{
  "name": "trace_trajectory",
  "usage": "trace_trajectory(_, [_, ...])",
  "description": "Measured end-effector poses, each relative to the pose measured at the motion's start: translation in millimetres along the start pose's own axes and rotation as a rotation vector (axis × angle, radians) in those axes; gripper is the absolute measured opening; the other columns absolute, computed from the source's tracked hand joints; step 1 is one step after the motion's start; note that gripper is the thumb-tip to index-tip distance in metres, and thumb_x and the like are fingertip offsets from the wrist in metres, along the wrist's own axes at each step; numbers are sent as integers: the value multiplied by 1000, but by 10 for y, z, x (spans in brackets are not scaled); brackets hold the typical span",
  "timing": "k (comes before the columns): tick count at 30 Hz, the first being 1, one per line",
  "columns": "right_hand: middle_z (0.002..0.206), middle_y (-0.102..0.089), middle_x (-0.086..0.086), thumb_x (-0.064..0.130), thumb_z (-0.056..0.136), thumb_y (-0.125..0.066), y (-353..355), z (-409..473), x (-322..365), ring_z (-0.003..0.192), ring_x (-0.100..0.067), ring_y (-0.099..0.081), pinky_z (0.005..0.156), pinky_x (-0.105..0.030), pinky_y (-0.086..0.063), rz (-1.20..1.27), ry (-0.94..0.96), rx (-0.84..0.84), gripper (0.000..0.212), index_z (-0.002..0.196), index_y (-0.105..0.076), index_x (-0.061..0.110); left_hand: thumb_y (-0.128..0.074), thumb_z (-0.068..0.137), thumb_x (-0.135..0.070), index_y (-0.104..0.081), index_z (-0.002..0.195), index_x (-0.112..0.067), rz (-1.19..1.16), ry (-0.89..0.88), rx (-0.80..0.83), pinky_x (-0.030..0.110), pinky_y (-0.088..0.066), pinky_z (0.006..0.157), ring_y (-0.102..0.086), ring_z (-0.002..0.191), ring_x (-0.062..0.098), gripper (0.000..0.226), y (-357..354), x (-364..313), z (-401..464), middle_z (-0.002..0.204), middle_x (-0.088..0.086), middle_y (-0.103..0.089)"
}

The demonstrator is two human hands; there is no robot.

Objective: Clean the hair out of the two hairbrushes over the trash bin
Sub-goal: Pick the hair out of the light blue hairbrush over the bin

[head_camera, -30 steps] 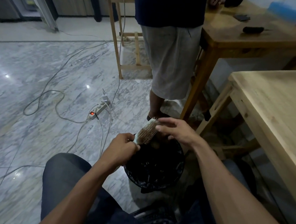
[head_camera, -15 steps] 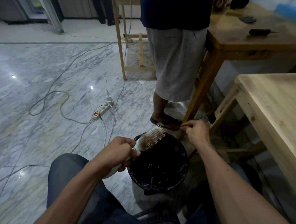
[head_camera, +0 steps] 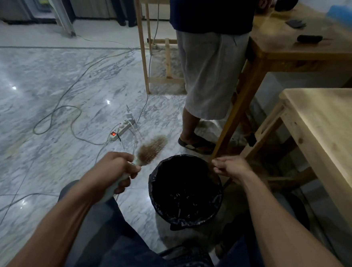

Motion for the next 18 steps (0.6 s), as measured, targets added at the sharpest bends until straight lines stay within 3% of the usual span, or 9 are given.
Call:
trace_trajectory(3, [126,-67,-22,-15,96,-57,-173,-97,65,94,-23,-71,63,-23,-63,-40,-16,143,36,130,-65,-6,-57,88,6,-50,104,-1,27,9,26,25,-16,46,-28,45,17,19,-226,44,38,71,15,-43])
trace_trajectory(6, [152,-49,-16,-19,94,-43,-172,-218,178,104,-28,-71,72,-35,-64,-287,-54,247,68,155,-43,11,-55,89,6,-43,101,-15,34,4,42,33,-13,51,-25,50,18,27,-372,46,42,79,16,-38])
trace_trajectory(8, [151,-49,-17,-13,91,-42,-142,-325,280,98,-26,-74,66,-34,-64,-492,-59,256,80,162,-29,21,-54,90,6,-43,99,-16,34,-1,65,33,-14,52,-26,50,17,26,-444,54,50,81,16,-38])
trace_trajectory(10, [133,-60,-19,-6,89,-44,-140,-381,376,85,-21,-72,57,-29,-58,-552,-14,226,84,163,-23,26,-55,90,5,-46,95,-9,45,6,77,30,-16,50,-29,48,17,18,-495,53,53,79,15,-40])
trace_trajectory(12, [122,-63,-13,1,89,-52,-172,-394,456,85,-20,-68,61,-30,-56,-425,98,204,79,161,-29,25,-56,91,5,-50,103,-5,58,5,78,27,-19,47,-31,46,18,17,-537,50,58,75,15,-42])
trace_trajectory(14, [136,-58,-8,14,96,-58,-243,-406,481,92,-21,-70,65,-29,-58,-206,156,283,68,159,-37,24,-57,91,5,-50,113,-3,61,-3,91,25,-20,45,-32,45,17,25,-579,41,63,71,15,-44])
trace_trajectory(16, [146,-54,-5,33,100,-61,-367,-425,447,84,-18,-71,61,-26,-56,-45,158,448,59,156,-42,22,-59,90,5,-50,121,-2,74,-10,114,24,-22,43,-34,44,17,33,-615,24,63,69,15,-47])
trace_trajectory(18, [130,-65,-9,42,100,-62,-488,-433,385,74,-15,-70,58,-24,-56,3,171,525,57,146,-52,11,-60,89,4,-51,121,-3,89,-18,118,25,-21,44,-34,44,17,34,-621,-3,63,69,15,-47])
Point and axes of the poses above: each hand's wrist, its own z-axis towards the middle knuckle, its own y-axis out of the back of the hand, x = y × z, the point moved 2 cm from there along z, towards the middle knuckle
